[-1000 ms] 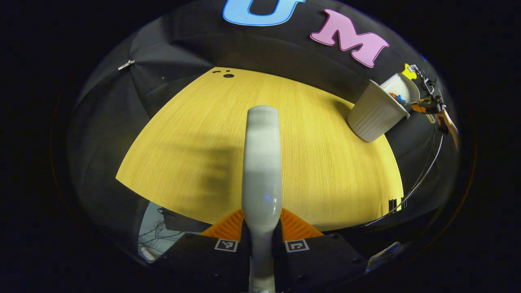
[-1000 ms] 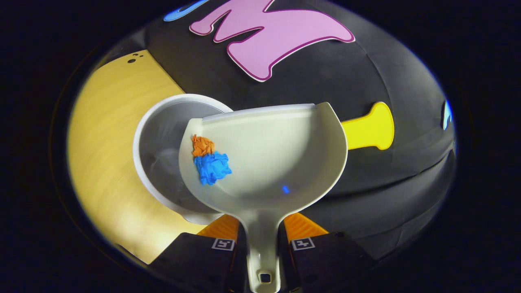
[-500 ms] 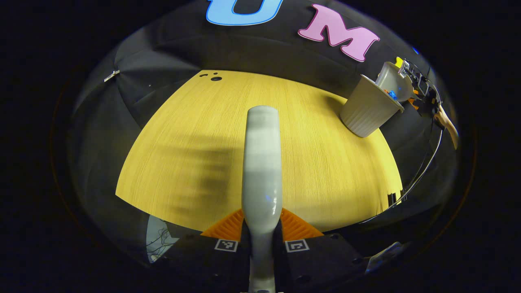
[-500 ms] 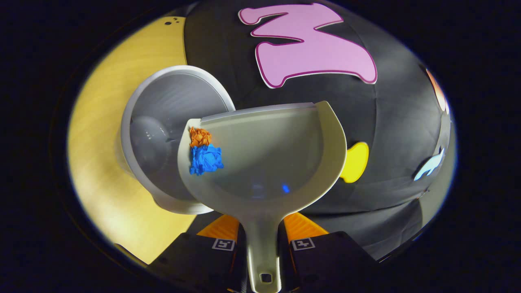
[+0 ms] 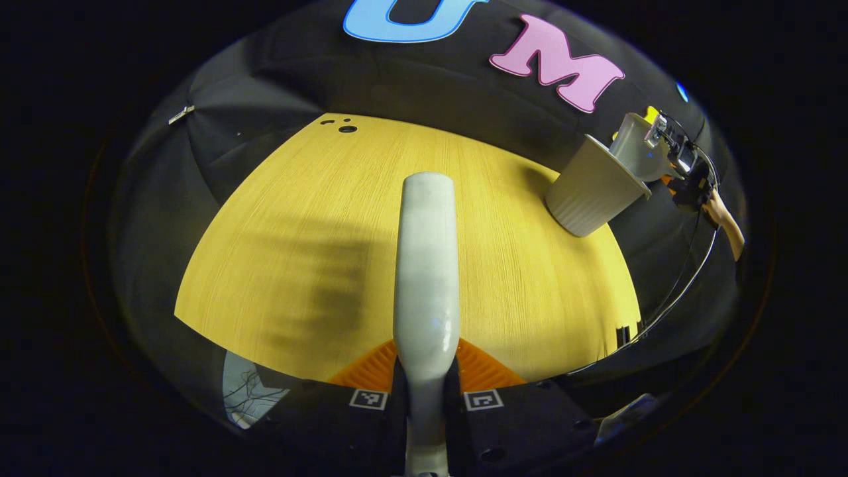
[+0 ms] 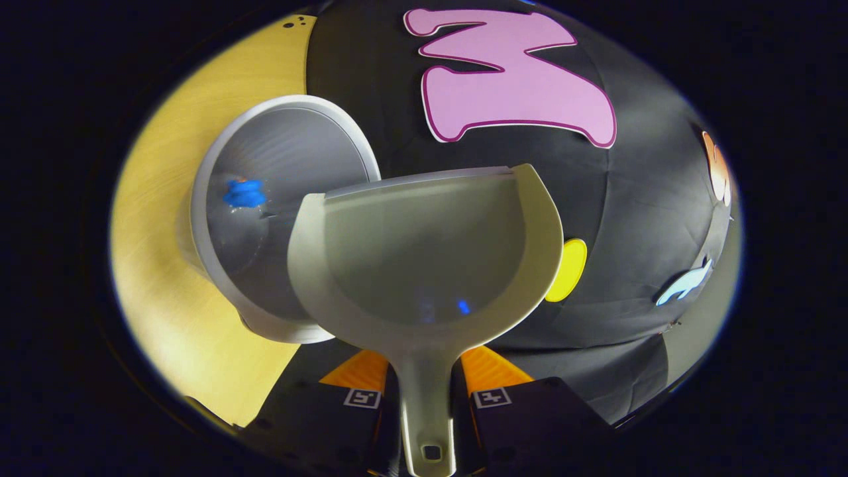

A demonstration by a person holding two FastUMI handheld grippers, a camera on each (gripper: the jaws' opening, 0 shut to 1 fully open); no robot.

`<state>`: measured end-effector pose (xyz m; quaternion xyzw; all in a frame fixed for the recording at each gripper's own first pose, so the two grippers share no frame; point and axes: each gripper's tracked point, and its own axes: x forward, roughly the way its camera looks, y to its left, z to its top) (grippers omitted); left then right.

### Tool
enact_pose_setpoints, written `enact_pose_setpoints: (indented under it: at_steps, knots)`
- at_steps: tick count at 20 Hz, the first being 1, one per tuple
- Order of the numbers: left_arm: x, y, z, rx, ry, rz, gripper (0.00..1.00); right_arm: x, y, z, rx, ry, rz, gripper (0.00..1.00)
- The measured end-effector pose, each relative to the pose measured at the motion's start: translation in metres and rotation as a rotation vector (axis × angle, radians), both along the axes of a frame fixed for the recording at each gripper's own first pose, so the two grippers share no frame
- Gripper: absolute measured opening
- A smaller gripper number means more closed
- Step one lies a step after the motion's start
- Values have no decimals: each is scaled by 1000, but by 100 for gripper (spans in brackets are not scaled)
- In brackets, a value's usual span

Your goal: Pick up the small broom and dustpan from the desktop, sweep the trash into the dustpan with the broom, and then empty the trash into the garbage bin.

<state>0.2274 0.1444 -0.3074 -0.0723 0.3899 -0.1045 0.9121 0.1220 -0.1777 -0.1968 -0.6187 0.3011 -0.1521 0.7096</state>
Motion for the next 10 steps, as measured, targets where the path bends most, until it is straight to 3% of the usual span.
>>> enact_pose_setpoints:
  at_steps: [4,7,10]
  knots:
    - [-2,5,0,-5,-6,19,28,-6,4,2,130,-38,-59,36]
    - [-2,10,2,-9,-22,38,29,-14,11,2,297,-73,-119,35]
    - [-1,11,5,-31,-40,51,28,-17,24,16,382,-127,-121,36]
